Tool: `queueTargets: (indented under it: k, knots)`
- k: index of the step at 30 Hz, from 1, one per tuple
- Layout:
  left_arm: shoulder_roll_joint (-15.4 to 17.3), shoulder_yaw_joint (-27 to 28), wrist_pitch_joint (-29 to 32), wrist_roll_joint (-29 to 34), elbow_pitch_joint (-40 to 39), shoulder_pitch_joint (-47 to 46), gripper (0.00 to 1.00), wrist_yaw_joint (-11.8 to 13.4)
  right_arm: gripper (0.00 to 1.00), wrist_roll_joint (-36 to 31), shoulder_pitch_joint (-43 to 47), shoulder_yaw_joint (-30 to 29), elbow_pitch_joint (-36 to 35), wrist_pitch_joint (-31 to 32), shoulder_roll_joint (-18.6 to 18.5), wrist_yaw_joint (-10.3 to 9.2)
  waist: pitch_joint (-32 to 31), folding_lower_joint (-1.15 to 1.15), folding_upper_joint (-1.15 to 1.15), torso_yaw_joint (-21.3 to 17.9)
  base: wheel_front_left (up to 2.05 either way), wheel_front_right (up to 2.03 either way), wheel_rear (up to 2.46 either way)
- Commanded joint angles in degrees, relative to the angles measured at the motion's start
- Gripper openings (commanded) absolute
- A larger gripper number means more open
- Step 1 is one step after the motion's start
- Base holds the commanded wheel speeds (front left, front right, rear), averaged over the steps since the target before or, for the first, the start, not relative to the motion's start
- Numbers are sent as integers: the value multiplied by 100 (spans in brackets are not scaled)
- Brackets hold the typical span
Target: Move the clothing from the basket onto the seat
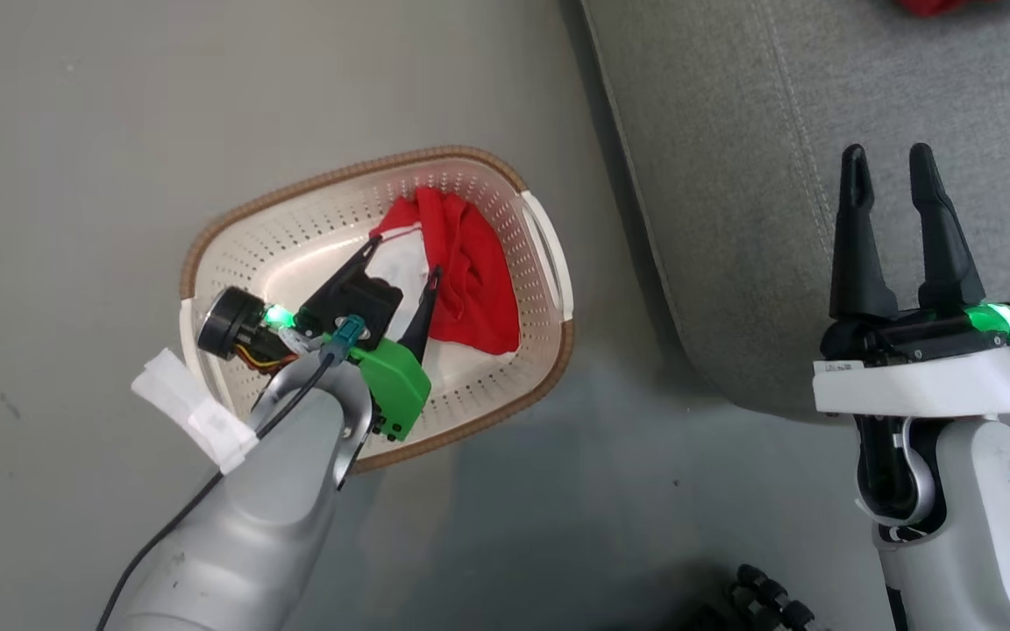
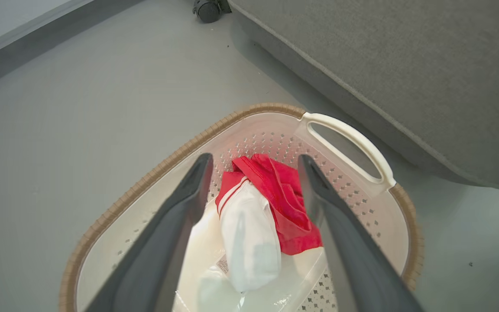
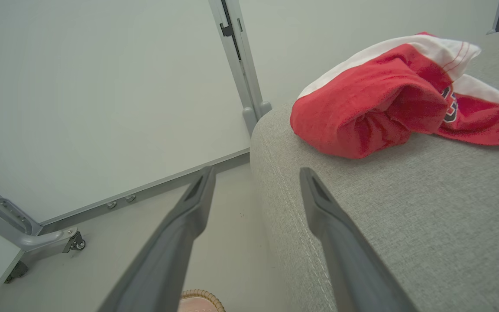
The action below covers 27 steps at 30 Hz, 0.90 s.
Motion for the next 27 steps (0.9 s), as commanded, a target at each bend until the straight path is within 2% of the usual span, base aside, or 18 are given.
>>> queueTargets:
  k: [1, 11, 13, 19, 24, 27]
  knots:
    - [50, -103, -1, -93, 187, -266, 100, 28, 100, -1, -145, 31, -63, -17, -4, 0, 1007, -1, 0, -435, 0, 0, 0]
    - [49, -980, 45, -523, 1164, -1345, 100, 190, 100, 150, -370, 307, -146, -17, 51, 0, 1686, -1, 0, -834, 0, 0, 0]
    - [49, -1097, 82, -581, 1304, -1505, 100, 303, 100, 180, -374, 346, -118, -17, 62, 0, 1773, -1, 0, -880, 0, 0, 0]
    - [48, -1317, 367, -646, 1816, -1894, 100, 952, 100, 228, -400, 418, -76, -17, 73, 0, 1958, -1, 0, -945, 0, 0, 0]
    - [54, -1544, 718, -503, 2115, -2151, 100, 1217, 100, 296, -421, 502, -61, -8, 75, 0, 2049, -1, 0, -963, 0, 0, 0]
    - [182, -1664, 892, -368, 2221, -2281, 100, 1401, 100, 357, -469, 558, -42, -3, 77, -1, 2107, -1, 0, -971, 0, 0, 0]
